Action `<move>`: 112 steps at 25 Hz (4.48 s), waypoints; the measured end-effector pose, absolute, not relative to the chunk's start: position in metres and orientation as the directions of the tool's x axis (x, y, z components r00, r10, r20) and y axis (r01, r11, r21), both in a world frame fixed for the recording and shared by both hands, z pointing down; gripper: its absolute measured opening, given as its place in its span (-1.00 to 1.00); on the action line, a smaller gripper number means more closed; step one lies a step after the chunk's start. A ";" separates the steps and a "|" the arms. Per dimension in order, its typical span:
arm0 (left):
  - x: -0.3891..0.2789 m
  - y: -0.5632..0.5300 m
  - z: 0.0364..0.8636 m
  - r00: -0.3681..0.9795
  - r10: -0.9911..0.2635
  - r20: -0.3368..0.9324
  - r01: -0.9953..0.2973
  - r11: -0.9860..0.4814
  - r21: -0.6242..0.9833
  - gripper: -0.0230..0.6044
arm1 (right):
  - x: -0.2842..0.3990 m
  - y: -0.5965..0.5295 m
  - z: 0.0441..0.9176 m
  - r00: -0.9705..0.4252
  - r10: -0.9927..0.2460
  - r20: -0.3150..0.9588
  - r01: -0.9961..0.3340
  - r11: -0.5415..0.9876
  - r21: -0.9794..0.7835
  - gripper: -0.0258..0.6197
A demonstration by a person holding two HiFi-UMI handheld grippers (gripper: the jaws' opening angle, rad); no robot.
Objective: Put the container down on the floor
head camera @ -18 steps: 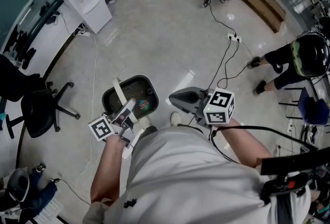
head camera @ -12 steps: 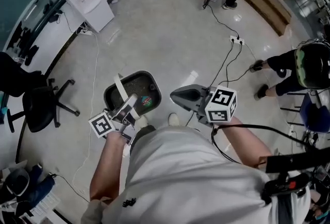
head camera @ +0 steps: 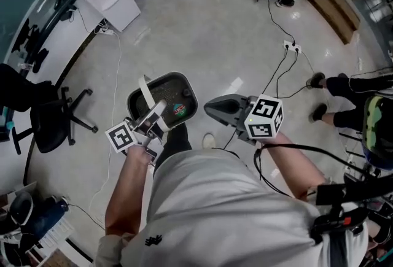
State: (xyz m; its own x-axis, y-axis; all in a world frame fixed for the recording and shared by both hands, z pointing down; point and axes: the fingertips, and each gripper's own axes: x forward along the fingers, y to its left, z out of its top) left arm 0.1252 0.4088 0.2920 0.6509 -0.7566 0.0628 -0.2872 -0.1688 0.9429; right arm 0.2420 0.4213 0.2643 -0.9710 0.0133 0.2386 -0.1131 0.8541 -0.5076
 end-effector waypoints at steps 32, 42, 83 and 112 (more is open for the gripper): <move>-0.067 -0.139 0.518 0.698 -0.696 0.170 -0.362 -0.138 0.922 -0.74 | 0.007 -0.110 0.401 -0.939 0.042 0.342 -0.184 0.777 -0.602 -0.63; -0.074 -0.295 0.661 0.704 -0.686 0.184 -0.358 -0.119 0.926 -0.75 | 0.008 -0.239 0.513 -0.908 0.140 0.394 -0.173 0.732 -0.660 -0.63; -0.095 -0.359 0.885 0.725 -0.660 0.195 -0.346 -0.105 0.932 -0.33 | 0.002 -0.267 0.692 -0.875 0.189 0.445 -0.242 0.625 -0.742 -0.64; -0.193 -0.209 0.776 0.481 -0.794 0.373 -0.519 0.085 0.850 -0.39 | -0.026 -0.217 0.626 -0.886 0.127 0.447 -0.237 0.703 -0.671 -0.81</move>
State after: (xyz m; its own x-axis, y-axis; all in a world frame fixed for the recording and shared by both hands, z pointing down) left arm -0.1928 -0.2093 0.7764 0.4806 -0.7938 0.3728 -0.5191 0.0851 0.8504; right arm -0.0257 -0.2172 0.6264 -0.8856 0.1270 0.4467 -0.2375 0.7028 -0.6706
